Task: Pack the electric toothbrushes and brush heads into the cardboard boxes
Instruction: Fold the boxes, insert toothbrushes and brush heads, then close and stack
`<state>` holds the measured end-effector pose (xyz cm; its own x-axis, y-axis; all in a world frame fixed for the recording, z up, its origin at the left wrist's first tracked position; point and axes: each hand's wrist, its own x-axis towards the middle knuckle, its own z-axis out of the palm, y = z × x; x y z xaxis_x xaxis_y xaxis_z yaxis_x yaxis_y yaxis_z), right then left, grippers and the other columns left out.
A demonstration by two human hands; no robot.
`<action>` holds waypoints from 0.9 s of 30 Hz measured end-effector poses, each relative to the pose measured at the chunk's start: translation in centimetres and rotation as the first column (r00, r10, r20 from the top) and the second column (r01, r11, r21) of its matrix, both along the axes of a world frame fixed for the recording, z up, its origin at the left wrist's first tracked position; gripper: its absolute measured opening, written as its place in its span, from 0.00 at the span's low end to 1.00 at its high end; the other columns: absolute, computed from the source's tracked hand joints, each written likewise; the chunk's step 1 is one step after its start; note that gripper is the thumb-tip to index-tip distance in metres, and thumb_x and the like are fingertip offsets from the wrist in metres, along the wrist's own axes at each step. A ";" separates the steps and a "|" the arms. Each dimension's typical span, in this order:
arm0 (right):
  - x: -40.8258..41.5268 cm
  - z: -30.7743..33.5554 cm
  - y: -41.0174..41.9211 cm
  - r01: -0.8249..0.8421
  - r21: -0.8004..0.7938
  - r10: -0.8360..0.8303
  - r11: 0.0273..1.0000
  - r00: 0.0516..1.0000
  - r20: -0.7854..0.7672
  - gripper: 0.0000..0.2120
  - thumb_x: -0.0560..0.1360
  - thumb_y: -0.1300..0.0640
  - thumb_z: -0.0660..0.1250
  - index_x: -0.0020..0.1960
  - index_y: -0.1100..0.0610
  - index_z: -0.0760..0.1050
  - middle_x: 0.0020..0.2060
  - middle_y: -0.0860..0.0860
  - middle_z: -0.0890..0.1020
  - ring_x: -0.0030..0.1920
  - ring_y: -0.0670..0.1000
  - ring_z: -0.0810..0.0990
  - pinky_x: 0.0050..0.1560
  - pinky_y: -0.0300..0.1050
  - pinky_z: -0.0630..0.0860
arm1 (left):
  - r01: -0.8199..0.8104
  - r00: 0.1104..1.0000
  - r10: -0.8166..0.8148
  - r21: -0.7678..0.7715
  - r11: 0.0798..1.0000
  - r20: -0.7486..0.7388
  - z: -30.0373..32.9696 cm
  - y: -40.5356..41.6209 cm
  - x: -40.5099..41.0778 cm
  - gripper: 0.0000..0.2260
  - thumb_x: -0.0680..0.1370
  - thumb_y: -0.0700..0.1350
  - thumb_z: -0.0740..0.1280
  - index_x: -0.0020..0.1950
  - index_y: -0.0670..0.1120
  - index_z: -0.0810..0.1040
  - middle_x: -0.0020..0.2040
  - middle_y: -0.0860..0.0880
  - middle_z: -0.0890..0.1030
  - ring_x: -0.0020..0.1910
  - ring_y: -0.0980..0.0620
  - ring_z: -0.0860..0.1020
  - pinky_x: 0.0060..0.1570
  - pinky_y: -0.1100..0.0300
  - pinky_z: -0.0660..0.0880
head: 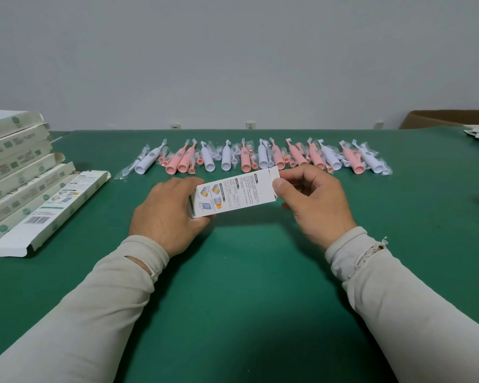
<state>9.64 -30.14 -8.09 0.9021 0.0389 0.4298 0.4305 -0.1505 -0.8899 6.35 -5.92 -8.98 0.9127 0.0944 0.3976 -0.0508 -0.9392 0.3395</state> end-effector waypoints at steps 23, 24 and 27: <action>0.0 -0.1 -0.2 0.014 -0.105 -0.006 0.994 0.997 0.073 0.07 0.77 0.57 0.72 0.49 0.45 0.83 0.37 0.34 0.83 0.36 0.38 0.77 0.41 0.31 0.72 | -0.032 0.999 0.033 0.009 0.999 -0.020 -0.2 0.1 0.0 0.23 0.71 0.58 0.71 0.65 0.61 0.72 0.56 0.58 0.75 0.59 0.50 0.73 0.51 0.48 0.75; 0.0 -0.1 -0.2 0.007 -0.108 0.000 0.994 0.998 0.068 0.08 0.77 0.57 0.71 0.48 0.44 0.83 0.38 0.34 0.83 0.37 0.38 0.77 0.41 0.32 0.73 | -0.036 0.999 0.036 0.004 0.999 -0.018 -0.2 0.1 0.0 0.22 0.71 0.58 0.71 0.64 0.61 0.72 0.56 0.58 0.75 0.58 0.50 0.73 0.51 0.48 0.75; -0.1 0.0 -0.1 -0.011 -0.113 0.018 0.994 0.998 0.065 0.11 0.76 0.59 0.71 0.48 0.42 0.82 0.42 0.35 0.84 0.39 0.38 0.78 0.42 0.30 0.73 | -0.037 0.999 0.037 -0.014 0.999 -0.009 -0.2 0.1 0.0 0.21 0.71 0.58 0.72 0.63 0.61 0.73 0.56 0.58 0.76 0.58 0.50 0.73 0.51 0.48 0.76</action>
